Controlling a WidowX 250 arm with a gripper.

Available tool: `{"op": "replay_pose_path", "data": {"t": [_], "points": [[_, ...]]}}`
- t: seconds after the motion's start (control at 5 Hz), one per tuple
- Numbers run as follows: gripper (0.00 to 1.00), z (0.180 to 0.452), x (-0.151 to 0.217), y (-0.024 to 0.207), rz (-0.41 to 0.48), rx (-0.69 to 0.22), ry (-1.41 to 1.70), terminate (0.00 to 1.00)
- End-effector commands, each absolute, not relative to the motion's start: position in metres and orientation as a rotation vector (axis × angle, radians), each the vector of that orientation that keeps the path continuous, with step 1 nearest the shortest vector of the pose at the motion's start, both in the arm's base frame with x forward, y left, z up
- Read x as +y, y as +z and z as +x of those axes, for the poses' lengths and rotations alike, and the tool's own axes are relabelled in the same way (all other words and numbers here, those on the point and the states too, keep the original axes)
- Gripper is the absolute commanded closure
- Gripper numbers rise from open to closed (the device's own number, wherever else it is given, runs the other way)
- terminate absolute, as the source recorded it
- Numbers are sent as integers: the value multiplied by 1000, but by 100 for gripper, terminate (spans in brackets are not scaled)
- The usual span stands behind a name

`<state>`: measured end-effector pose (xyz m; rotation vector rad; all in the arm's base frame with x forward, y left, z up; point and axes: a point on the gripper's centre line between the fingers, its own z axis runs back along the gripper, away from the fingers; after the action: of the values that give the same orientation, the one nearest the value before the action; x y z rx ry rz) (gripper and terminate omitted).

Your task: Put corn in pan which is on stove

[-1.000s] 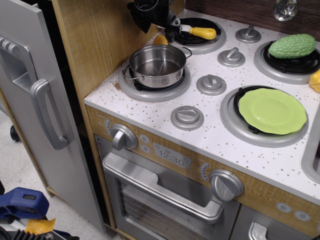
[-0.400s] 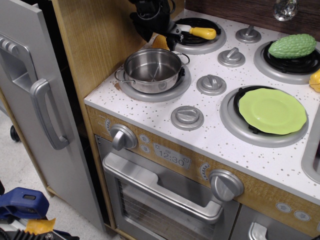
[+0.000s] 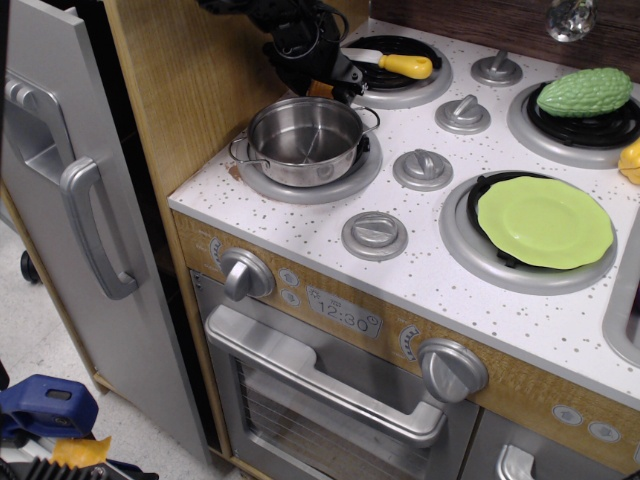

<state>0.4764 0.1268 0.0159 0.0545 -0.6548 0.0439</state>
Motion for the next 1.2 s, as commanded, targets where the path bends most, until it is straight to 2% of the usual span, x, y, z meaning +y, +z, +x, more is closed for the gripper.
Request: {"op": "replay_pose_path", "data": {"t": [0.0, 0.2, 0.4, 0.8, 1.0], "points": [[100, 491, 135, 39, 83, -733, 33, 0], [100, 491, 136, 44, 88, -738, 26, 0], [100, 491, 137, 61, 125, -746, 7, 0], [100, 484, 125, 111, 244, -722, -15, 0], [100, 473, 118, 126, 271, -702, 3, 0]]}}
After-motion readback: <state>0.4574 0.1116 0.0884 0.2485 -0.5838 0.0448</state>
